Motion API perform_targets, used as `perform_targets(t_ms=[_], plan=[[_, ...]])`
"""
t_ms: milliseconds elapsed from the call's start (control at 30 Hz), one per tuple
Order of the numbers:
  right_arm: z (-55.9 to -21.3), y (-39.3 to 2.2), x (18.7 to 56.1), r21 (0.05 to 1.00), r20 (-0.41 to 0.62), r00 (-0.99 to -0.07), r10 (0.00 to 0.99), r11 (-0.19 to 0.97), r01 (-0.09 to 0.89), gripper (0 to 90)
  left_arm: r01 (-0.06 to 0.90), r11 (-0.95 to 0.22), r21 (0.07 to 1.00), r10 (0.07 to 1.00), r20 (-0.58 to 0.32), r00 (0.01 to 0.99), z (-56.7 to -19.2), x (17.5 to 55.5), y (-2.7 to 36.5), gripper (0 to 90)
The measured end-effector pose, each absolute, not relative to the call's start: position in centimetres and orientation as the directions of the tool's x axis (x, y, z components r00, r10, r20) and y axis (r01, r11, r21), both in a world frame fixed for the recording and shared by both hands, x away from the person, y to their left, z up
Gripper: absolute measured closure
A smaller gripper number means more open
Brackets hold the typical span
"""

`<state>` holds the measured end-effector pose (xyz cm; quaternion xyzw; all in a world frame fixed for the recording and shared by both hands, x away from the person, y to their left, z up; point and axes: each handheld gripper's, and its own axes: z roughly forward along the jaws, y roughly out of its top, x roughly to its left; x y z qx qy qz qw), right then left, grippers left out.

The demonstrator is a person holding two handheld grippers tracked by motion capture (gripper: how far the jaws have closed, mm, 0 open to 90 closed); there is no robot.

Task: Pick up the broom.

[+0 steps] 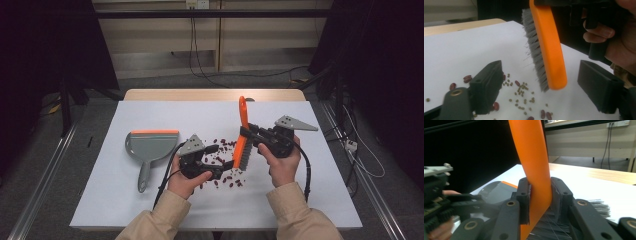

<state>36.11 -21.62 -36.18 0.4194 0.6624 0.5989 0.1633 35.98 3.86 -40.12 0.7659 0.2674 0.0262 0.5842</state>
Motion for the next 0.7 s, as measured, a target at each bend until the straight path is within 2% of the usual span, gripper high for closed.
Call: perform_targets(t_ms=[333,433,700], plan=[[-35.8,-19.7,36.5,0.934,0.268,-0.616,0.74,-0.042,0.356,70.9,0.418,-0.224,0.88,0.469,-0.279,0.838,-41.0,36.0,2.0,43.9],[-35.6,-19.4,36.5,0.937,0.253,-0.621,0.742,-0.03,0.347,70.7,0.405,-0.245,0.881,0.485,-0.25,0.838,-40.8,35.7,1.8,64.5],[-35.2,-19.2,36.1,0.945,0.249,-0.614,0.749,-0.047,0.325,69.6,0.415,-0.214,0.884,0.553,-0.241,0.797,-40.3,35.6,2.4,70.0]])
